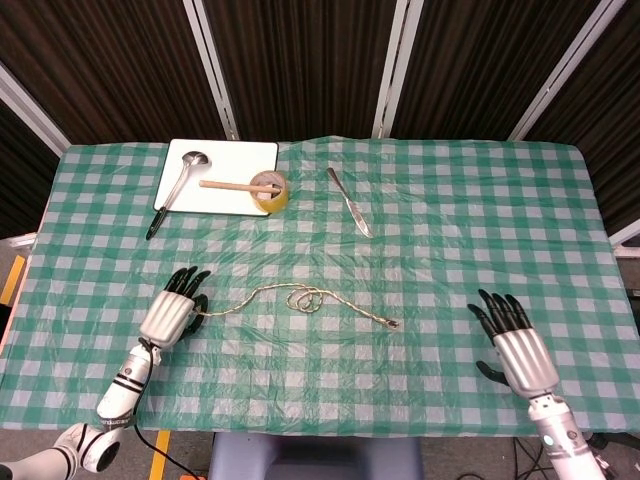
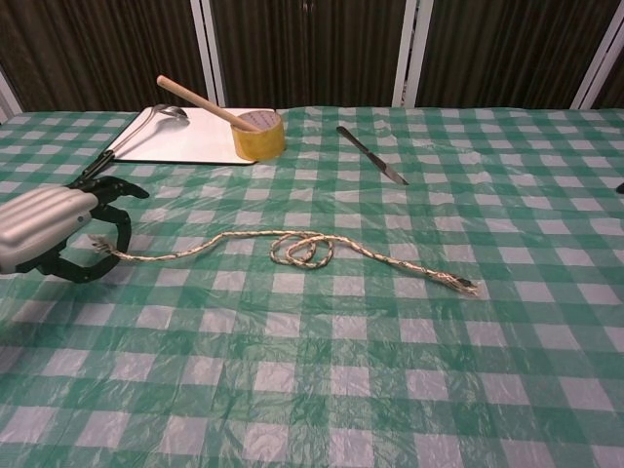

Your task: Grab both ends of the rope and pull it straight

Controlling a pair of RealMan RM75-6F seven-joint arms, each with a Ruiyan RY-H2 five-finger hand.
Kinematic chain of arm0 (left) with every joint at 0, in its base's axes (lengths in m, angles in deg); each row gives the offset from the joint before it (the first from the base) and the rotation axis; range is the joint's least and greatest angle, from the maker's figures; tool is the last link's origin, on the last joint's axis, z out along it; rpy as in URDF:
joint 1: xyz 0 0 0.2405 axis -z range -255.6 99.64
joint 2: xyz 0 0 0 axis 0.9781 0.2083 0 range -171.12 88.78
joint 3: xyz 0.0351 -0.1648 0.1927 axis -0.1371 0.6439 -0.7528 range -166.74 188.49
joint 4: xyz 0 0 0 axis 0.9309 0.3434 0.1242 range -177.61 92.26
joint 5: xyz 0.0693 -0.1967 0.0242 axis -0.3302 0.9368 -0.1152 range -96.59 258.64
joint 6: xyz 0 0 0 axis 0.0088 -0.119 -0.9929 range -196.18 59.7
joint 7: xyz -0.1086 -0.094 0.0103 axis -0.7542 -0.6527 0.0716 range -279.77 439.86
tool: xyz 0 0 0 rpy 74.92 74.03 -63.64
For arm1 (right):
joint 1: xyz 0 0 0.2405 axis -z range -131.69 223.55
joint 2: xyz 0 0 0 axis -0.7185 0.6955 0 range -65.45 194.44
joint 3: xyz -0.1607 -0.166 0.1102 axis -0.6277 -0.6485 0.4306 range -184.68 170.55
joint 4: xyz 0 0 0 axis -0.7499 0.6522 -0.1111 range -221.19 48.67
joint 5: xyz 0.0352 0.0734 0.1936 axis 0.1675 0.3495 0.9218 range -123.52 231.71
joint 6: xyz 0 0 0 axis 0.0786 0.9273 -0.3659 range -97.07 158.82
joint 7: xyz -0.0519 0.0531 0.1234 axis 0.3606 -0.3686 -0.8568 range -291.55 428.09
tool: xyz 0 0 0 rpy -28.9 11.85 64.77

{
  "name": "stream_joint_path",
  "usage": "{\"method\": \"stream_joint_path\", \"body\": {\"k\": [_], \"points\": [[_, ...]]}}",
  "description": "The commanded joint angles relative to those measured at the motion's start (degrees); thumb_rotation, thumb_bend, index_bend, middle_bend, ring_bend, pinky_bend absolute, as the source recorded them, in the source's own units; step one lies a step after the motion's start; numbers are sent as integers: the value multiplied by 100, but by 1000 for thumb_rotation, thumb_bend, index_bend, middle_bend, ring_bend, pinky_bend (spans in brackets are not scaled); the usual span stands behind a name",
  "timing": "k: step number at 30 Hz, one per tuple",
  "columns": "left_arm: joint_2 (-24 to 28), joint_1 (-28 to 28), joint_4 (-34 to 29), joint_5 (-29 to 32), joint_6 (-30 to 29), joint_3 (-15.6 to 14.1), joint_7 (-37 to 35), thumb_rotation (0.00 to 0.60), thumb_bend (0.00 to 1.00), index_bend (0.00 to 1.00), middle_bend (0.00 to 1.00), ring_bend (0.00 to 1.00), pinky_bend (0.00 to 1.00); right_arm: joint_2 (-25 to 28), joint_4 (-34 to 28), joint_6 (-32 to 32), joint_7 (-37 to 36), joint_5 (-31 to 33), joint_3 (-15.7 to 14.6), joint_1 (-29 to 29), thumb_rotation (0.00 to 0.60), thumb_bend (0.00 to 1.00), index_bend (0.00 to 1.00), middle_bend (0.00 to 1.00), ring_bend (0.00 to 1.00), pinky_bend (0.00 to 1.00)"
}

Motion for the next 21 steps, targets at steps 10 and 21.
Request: {"method": "stream_joint_path", "body": {"k": [10,21], "points": [[160,-55,-186,74,-22,5,34,600,447,726,112,0,114,-1374,-244,-1460,2234,1600,868,-1374,600,350,503,0,0,0],[206,-66,-180,93,-23,4,14,600,448,726,111,0,113,-2148,273,-1714,3083,2542,984,-1971,600,411,563,0,0,0]]}}
